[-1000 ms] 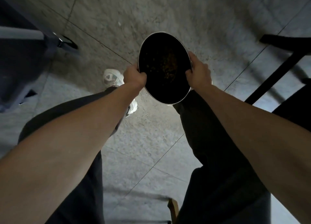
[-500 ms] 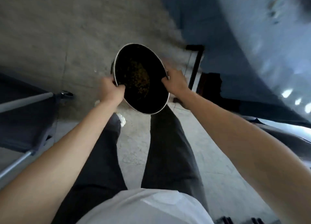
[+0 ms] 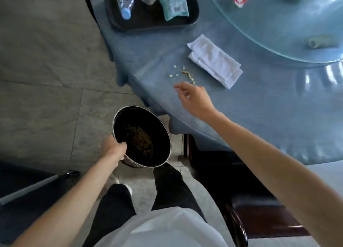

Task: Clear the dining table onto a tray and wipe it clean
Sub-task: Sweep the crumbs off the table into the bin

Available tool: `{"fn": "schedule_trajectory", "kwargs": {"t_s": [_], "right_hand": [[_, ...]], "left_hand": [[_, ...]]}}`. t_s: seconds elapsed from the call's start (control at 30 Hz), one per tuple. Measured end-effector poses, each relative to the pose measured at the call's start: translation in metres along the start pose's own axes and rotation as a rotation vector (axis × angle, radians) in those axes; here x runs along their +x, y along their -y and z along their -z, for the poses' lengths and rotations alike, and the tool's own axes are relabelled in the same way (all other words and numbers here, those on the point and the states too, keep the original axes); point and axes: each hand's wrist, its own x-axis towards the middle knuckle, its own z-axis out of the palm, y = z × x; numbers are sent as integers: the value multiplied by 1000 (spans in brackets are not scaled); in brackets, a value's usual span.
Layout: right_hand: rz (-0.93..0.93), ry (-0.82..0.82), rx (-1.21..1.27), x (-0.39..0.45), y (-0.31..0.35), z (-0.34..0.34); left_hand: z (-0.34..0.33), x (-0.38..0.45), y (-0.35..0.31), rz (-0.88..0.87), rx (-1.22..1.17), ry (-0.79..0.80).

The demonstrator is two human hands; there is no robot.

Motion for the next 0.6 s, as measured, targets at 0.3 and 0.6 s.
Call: {"fn": "schedule_trajectory", "kwargs": {"t_s": [0.3,0.6], "right_hand": [[-18,33,-480,144,-113,84],[-15,-164,-481,130,-113,36]], "left_hand": [[-25,18,-26,92,-58,-52],[-32,33,-38,120,-83,-12]]}}
